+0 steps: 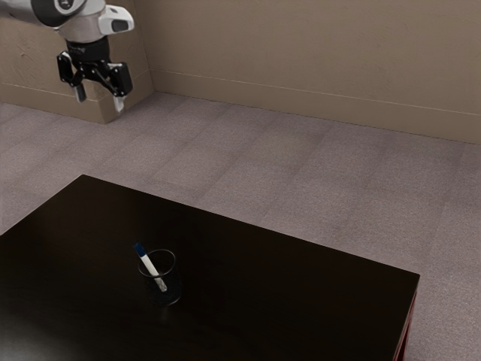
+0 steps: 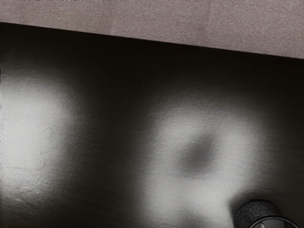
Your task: Take the marker out of the pen holder and place it to the left of the pen holder.
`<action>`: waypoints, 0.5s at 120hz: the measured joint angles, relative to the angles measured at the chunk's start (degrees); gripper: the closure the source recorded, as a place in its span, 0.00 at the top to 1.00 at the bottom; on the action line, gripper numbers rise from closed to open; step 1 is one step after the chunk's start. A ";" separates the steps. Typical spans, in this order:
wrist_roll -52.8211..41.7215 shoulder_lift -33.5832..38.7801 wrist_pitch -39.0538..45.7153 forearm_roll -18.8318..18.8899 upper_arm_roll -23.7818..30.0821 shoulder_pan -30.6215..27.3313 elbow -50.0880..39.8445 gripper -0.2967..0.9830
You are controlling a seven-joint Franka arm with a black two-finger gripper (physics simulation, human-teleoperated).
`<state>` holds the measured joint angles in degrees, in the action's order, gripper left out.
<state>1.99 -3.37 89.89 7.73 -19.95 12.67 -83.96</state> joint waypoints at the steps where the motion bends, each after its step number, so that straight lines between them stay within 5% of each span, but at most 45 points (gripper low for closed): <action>1: 0.01 0.00 0.06 0.01 0.00 -0.04 0.00 0.77; 42: 0.18 4.54 0.98 -0.07 0.33 0.42 -2.06 0.77; 53: 0.69 30.02 7.81 2.19 1.18 6.35 -31.03 0.77; 60: 1.14 38.35 15.24 4.44 1.64 7.09 -45.49 0.77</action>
<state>3.13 34.98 105.13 12.16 -18.31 19.76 -129.44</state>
